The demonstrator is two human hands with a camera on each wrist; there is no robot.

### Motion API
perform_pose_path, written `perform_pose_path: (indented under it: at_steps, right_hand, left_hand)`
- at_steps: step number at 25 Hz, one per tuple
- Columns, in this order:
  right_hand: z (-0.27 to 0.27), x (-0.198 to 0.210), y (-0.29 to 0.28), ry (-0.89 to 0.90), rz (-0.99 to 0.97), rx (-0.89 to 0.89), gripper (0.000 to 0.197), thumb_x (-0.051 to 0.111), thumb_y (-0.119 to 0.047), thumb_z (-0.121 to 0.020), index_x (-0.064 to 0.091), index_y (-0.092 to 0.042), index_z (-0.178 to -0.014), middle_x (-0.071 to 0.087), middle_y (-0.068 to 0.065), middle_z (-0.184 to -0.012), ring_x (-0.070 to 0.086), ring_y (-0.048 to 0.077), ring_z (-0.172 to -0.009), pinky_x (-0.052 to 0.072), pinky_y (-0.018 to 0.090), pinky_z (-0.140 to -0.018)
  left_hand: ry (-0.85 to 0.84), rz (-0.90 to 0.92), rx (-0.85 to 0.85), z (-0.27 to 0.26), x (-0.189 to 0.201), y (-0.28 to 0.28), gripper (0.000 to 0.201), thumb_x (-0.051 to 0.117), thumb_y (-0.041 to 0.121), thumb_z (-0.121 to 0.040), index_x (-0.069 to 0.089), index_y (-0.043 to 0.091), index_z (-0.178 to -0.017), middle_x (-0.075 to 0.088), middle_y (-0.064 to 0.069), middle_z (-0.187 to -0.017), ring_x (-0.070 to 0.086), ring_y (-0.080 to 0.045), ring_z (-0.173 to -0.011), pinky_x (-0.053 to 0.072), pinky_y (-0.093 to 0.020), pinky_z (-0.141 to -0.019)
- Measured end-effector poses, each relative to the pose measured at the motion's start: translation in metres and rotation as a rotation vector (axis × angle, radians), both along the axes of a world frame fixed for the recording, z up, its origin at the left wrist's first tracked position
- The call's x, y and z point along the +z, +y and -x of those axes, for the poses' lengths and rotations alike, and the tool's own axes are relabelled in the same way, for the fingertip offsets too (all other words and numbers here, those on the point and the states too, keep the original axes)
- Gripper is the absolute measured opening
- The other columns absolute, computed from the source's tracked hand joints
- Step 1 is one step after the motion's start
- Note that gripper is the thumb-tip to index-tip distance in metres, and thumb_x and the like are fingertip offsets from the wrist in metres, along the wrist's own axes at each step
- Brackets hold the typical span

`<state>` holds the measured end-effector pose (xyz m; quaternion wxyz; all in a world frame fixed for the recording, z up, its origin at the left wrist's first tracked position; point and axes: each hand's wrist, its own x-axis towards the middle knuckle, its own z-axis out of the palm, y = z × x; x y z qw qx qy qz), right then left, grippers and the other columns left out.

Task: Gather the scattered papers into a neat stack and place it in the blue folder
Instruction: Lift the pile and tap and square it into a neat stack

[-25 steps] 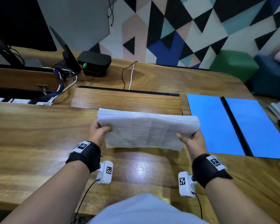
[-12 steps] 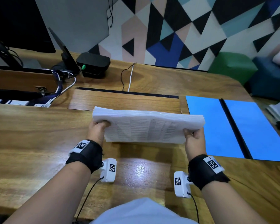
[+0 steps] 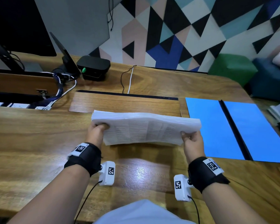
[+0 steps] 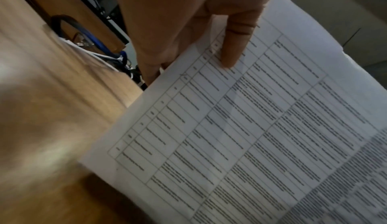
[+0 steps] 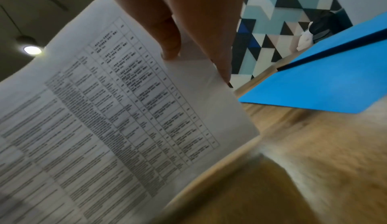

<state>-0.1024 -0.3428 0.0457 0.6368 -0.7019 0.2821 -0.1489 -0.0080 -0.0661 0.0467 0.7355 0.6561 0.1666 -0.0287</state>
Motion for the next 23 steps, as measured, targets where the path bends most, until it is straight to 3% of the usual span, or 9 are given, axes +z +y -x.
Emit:
perform_pose_path:
  at_steps: [3,5,8,10,13,15,18,20,23]
  right_hand:
    - [0.003,-0.005,0.006,0.065,-0.013,0.056,0.037,0.054,-0.003,-0.09,0.053,-0.017,-0.125,0.062,0.002,-0.118,0.057,0.021,-0.114,0.047,0.035,-0.094]
    - [0.001,-0.004,0.006,0.047,-0.058,0.03,0.036,0.051,-0.002,-0.092,0.053,-0.018,-0.124,0.063,0.002,-0.118,0.058,0.02,-0.11,0.047,0.03,-0.088]
    - [0.002,-0.001,0.0,0.01,-0.046,0.032,0.037,0.051,-0.002,-0.092,0.051,-0.015,-0.127,0.064,-0.002,-0.116,0.058,0.015,-0.109,0.042,0.037,-0.101]
    - [0.005,-0.001,-0.001,0.024,-0.012,0.055,0.035,0.054,0.0,-0.09,0.05,-0.014,-0.122,0.064,-0.008,-0.105,0.059,0.007,-0.098,0.043,0.036,-0.101]
    - [0.008,0.002,0.006,0.004,-0.007,0.051,0.037,0.05,0.005,-0.09,0.048,-0.018,-0.119,0.058,-0.017,-0.096,0.056,0.0,-0.09,0.044,0.017,-0.084]
    - [0.007,0.004,0.008,-0.024,-0.036,0.024,0.04,0.047,0.007,-0.092,0.048,-0.015,-0.125,0.058,-0.018,-0.096,0.054,-0.007,-0.088,0.043,0.008,-0.075]
    - [0.009,0.006,0.007,-0.025,-0.016,0.054,0.038,0.05,0.003,-0.091,0.048,-0.014,-0.126,0.059,-0.017,-0.097,0.053,-0.008,-0.09,0.045,0.022,-0.091]
    - [0.012,0.011,0.005,-0.001,0.039,0.083,0.034,0.059,-0.001,-0.088,0.051,-0.018,-0.117,0.059,-0.014,-0.096,0.055,-0.002,-0.09,0.045,0.031,-0.095]
    - [0.01,0.042,-0.007,-0.059,0.268,0.136,0.032,0.075,-0.009,-0.076,0.054,-0.028,-0.091,0.059,-0.008,-0.088,0.055,0.005,-0.081,0.045,0.019,-0.076]
  left_hand:
    - [0.091,-0.079,-0.007,0.006,-0.019,0.001,0.025,0.054,-0.009,-0.078,0.062,0.011,-0.091,0.063,-0.006,-0.088,0.058,-0.026,-0.094,0.045,-0.03,-0.077]
    - [0.098,-0.077,0.0,0.009,-0.015,0.0,0.03,0.054,-0.008,-0.077,0.06,0.009,-0.101,0.063,-0.006,-0.088,0.058,-0.025,-0.089,0.044,-0.03,-0.077]
    - [0.022,-0.045,-0.012,0.004,-0.006,0.004,0.032,0.051,-0.014,-0.077,0.061,0.011,-0.094,0.061,0.0,-0.082,0.056,-0.014,-0.078,0.043,-0.025,-0.068]
    - [0.033,-0.074,-0.035,0.0,-0.01,0.008,0.03,0.054,-0.014,-0.077,0.062,0.011,-0.092,0.063,-0.002,-0.085,0.057,-0.019,-0.084,0.043,-0.028,-0.073]
    - [0.084,-0.078,-0.022,0.001,-0.017,0.008,0.031,0.057,-0.01,-0.076,0.061,0.007,-0.102,0.064,-0.009,-0.094,0.057,-0.024,-0.093,0.041,-0.029,-0.08]
    - [0.089,-0.059,-0.02,0.003,-0.014,0.006,0.03,0.054,-0.01,-0.078,0.059,0.008,-0.101,0.063,-0.004,-0.087,0.056,-0.019,-0.084,0.041,-0.027,-0.071]
    - [0.061,-0.067,-0.025,0.001,-0.014,0.008,0.032,0.056,-0.008,-0.078,0.059,0.006,-0.107,0.063,-0.001,-0.09,0.057,-0.016,-0.085,0.041,-0.025,-0.072]
    - [0.099,-0.1,-0.023,0.0,-0.021,0.009,0.037,0.06,-0.005,-0.076,0.06,0.001,-0.112,0.064,-0.007,-0.099,0.058,-0.023,-0.095,0.041,-0.03,-0.08]
    - [0.132,-0.099,-0.007,-0.003,-0.024,0.008,0.029,0.059,-0.006,-0.078,0.061,0.002,-0.106,0.062,-0.006,-0.091,0.056,-0.025,-0.096,0.038,-0.032,-0.082]
